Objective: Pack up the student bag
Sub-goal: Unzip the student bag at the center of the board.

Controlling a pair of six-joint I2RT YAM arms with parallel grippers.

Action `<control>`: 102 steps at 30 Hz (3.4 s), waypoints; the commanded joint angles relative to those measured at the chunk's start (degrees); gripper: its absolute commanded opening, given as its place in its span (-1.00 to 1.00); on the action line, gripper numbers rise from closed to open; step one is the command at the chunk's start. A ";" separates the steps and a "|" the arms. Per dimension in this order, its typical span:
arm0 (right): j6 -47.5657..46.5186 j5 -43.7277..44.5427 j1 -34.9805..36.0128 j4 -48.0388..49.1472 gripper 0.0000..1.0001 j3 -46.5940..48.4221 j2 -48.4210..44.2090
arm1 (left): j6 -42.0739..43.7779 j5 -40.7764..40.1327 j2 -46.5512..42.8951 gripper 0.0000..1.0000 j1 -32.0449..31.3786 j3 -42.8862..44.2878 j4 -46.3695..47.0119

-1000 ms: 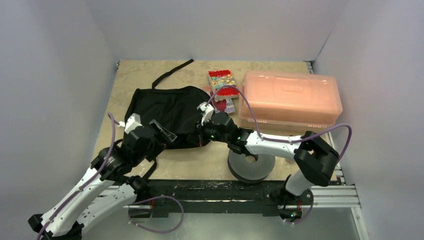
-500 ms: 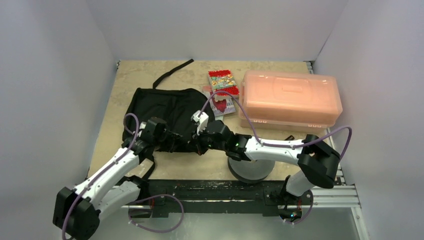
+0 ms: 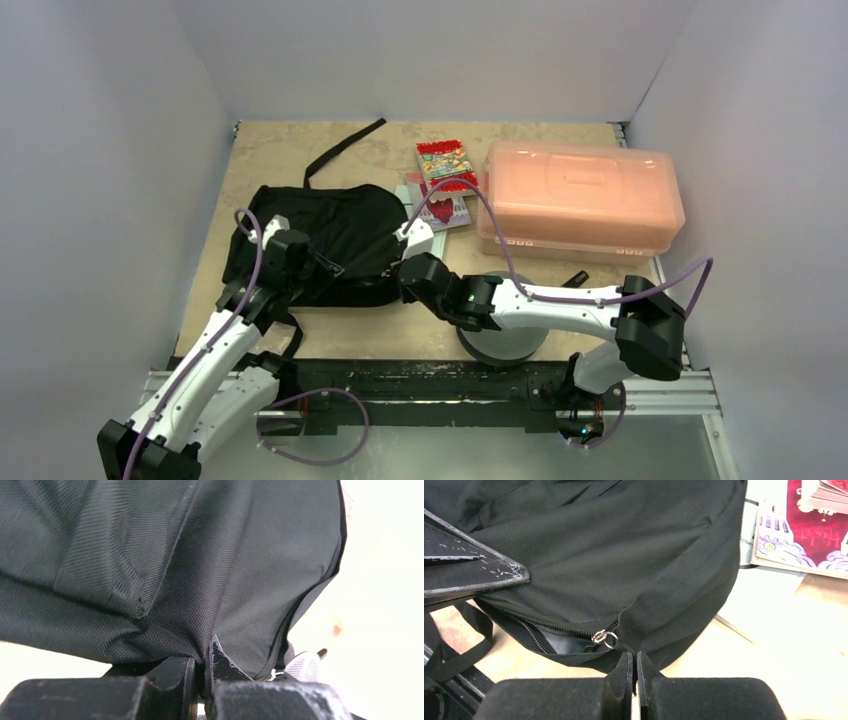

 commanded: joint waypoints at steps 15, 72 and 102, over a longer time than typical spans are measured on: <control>-34.98 27.28 -3.10 11.55 -1.00 -3.01 1.38 | 37.60 -4.66 -14.24 -1.00 2.34 -0.02 -3.53; -21.96 -18.43 2.20 15.61 -1.00 -8.26 -5.56 | 24.85 -23.38 14.57 0.67 4.41 16.71 -11.58; -20.03 -17.80 2.24 14.71 -1.00 -5.19 -3.75 | 23.97 8.84 7.42 -0.25 -13.15 -6.53 11.16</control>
